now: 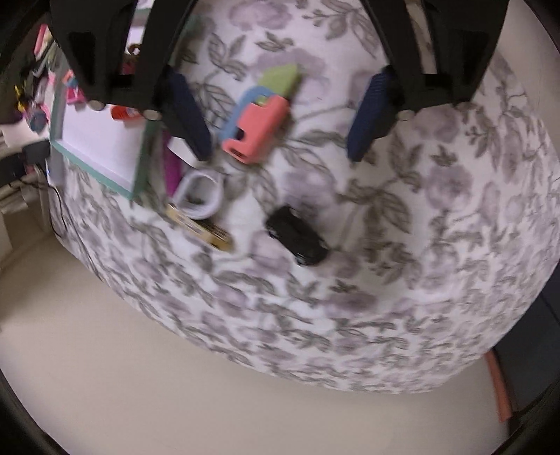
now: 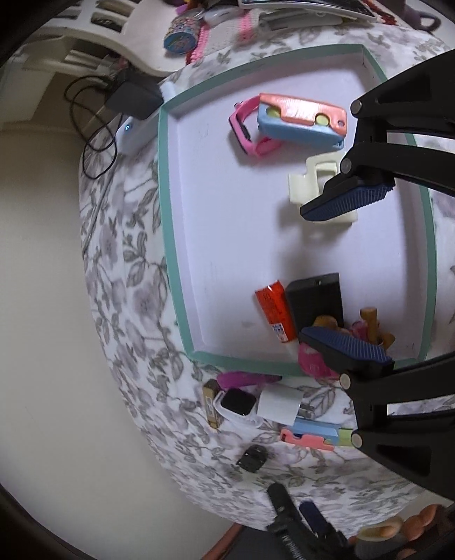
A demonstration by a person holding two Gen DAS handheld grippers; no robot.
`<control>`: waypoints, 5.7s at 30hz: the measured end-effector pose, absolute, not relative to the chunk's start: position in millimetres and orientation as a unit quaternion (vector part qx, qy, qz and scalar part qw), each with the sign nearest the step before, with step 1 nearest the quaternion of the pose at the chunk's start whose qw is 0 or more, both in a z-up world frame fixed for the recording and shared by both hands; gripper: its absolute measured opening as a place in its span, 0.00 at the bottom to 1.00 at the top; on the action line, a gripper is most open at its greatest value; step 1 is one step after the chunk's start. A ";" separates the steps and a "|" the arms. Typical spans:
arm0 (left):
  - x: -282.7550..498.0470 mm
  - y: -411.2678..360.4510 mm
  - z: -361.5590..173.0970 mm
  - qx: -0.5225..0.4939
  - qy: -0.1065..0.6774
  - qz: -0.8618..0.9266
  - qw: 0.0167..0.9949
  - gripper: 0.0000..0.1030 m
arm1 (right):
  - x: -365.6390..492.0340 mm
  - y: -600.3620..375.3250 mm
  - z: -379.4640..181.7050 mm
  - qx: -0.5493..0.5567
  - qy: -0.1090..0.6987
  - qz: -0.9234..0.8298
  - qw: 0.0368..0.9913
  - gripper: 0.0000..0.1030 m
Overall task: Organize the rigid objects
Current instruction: 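Move both open tools back over the pile of items, then grasp the pink-blue toy knife with the left tool while the right tool grasps the white charger, then carry the toy knife and white charger into the tray and open both tools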
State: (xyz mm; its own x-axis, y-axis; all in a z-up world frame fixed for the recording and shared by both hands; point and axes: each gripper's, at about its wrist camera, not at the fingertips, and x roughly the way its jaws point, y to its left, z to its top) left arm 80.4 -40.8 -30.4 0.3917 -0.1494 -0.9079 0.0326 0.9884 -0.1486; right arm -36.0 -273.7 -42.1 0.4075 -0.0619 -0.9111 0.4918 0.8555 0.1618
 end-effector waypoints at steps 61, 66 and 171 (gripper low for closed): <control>95.0 -74.3 -91.1 0.043 0.611 -0.107 0.783 0.96 | 26.7 -234.5 -24.9 0.200 0.469 -0.148 0.847 1.00; 93.2 -90.8 -99.4 0.081 0.613 -0.115 0.778 0.95 | 29.8 -233.4 -34.0 0.195 0.478 -0.159 0.842 1.00; 94.1 -56.4 -17.0 0.004 0.515 -0.153 0.843 0.43 | 26.8 -212.8 -17.2 0.178 0.491 -0.092 0.848 0.46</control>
State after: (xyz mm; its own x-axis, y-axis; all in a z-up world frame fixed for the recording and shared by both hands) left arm 94.1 -56.4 -17.0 0.4220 -0.2543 -0.8702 0.2629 0.9529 -0.1510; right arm 26.8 -212.8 -17.2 0.5015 0.0184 -0.8649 0.3313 0.9195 0.2117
